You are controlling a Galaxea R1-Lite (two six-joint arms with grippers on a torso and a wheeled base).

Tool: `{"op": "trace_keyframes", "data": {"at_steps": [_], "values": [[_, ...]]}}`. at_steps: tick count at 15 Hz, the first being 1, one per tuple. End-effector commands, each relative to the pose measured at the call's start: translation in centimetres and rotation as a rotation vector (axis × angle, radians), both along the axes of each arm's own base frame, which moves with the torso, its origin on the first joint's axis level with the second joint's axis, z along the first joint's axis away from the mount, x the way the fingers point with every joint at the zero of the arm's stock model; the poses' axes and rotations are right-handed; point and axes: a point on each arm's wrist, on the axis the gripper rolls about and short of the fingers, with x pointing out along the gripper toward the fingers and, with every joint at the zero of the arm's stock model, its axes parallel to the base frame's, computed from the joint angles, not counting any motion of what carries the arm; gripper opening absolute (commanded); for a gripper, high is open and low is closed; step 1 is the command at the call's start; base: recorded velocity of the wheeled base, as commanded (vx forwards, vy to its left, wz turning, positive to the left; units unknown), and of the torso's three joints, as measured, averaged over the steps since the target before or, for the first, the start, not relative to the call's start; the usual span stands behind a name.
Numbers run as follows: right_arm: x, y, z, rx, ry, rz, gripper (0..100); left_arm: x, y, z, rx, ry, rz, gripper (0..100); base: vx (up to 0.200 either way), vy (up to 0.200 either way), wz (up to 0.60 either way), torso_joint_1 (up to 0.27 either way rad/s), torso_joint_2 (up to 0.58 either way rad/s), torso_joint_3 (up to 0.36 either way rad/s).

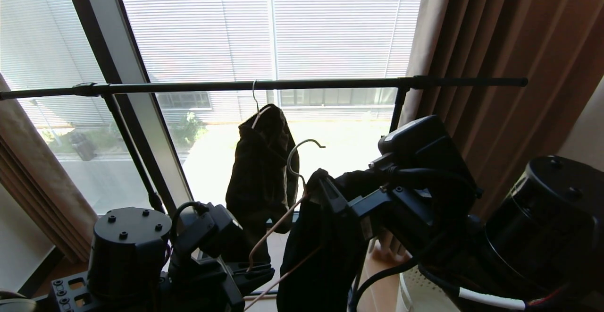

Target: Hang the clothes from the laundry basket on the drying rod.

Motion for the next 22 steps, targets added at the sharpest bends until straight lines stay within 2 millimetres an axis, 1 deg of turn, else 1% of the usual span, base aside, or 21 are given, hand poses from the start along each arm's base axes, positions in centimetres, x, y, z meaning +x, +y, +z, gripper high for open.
{"op": "trace_keyframes", "data": {"at_steps": [1, 6, 11, 13, 18, 19, 20, 21, 22], "values": [[0.2, 0.3, -0.5, -0.014, 0.008, -0.002, 100, -0.2, 0.0, 0.0, 0.0, -0.003, -0.008, 0, 0.0, 0.0, 0.0, 0.0, 0.0, 0.0], [0.3, 0.4, -0.9, -0.024, 0.015, -0.002, 100, -0.1, -0.2, 0.3, -0.008, -0.013, -0.008, 0, 0.0, 0.0, 0.0, 0.0, 0.0, 0.0], [-0.1, 0.4, -0.8, -0.022, 0.014, 0.009, 100, 0.6, 0.1, 0.6, -0.013, -0.025, 0.042, 0, 0.0, 0.0, 0.0, 0.0, 0.0, 0.0], [-0.5, 0.6, -1.1, -0.033, 0.02, 0.024, 100, 0.8, 0.2, 0.7, -0.017, -0.029, 0.051, 0, 0.0, 0.0, 0.0, 0.0, 0.0, 0.0], [-0.7, 0.6, -1.4, -0.043, 0.027, 0.029, 100, 1.0, 0.2, 1.1, -0.026, -0.044, 0.055, 0, 0.0, 0.0, 0.0, 0.0, 0.0, 0.0], [-0.7, 0.4, -1.2, -0.035, 0.022, 0.032, 100, 1.1, 0.3, 1.2, -0.027, -0.051, 0.058, 0, 0.0, 0.0, 0.0, 0.0, 0.0, 0.0], [-0.6, -0.4, -0.3, -0.013, 0.009, 0.024, 100, 1.0, 0.4, 1.1, -0.025, -0.046, 0.055, 0, 0.0, 0.0, 0.0, 0.0, 0.0, 0.0], [-0.2, -1.2, -0.1, -0.013, 0.007, 0.023, 100, 1.0, 0.4, 1.1, -0.022, -0.045, 0.055, 0, 0.0, 0.0, 0.0, 0.0, 0.0, 0.0], [0.2, -2.7, 0.2, -0.033, 0.002, 0.044, 100, 1.0, 0.4, 1.1, -0.02, -0.048, 0.053, 0, 0.0, 0.0, 0.0, 0.0, 0.0, 0.0]]}}
